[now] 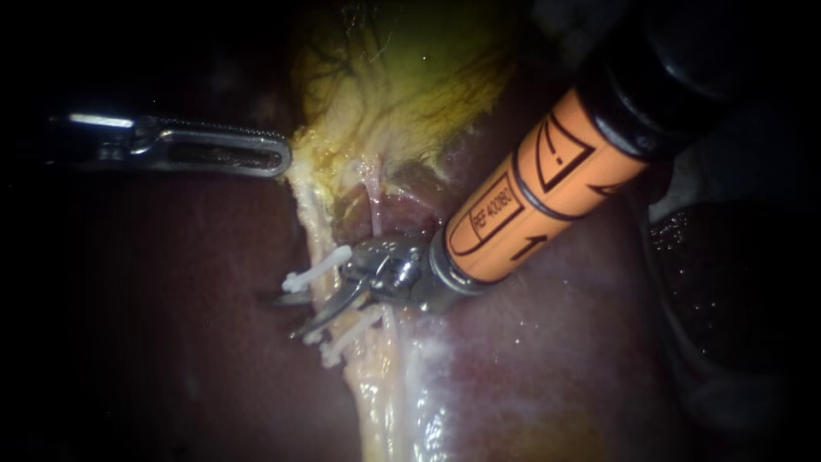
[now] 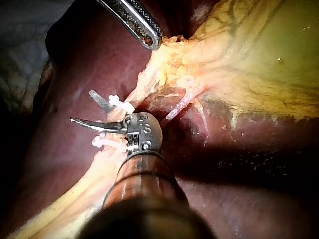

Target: Go to the cutting position left tube

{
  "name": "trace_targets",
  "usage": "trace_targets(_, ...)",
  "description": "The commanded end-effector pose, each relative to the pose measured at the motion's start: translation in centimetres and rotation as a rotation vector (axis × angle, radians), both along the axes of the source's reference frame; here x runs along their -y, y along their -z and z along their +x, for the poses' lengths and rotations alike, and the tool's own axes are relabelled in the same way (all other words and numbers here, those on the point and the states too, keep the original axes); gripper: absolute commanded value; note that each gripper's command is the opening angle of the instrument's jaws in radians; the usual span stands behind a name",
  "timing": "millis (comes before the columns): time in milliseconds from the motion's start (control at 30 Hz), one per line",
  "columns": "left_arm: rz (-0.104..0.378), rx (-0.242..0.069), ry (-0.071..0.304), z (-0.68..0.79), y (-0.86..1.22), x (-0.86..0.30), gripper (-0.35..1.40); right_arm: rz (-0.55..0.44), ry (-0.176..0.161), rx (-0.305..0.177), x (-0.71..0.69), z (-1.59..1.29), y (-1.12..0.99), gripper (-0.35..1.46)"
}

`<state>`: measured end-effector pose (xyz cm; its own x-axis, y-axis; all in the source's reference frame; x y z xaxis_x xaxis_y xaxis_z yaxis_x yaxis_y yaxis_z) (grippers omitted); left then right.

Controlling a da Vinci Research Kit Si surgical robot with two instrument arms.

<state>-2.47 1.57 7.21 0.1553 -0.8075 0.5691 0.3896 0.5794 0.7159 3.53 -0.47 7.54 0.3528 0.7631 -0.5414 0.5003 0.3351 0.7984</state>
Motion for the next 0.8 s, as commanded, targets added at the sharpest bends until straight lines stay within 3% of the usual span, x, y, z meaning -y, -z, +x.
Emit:
trace_targets(33, 0.000, 0.000, 0.000, 0.00, 0.00, 0.00, -0.35, -0.002, -0.002, -0.003, -0.02, 0.00, 0.04, 0.81)
trace_targets(333, 0.000, 0.000, 0.000, 0.00, 0.00, 0.00, -0.35, 0.005, -0.004, -0.010, -0.07, 0.01, 0.26, 0.81)
trace_targets(800, 0.000, 0.000, 0.000, 0.00, 0.00, 0.00, -0.35, 0.002, -0.016, -0.003, -0.06, 0.01, 0.23, 0.87)
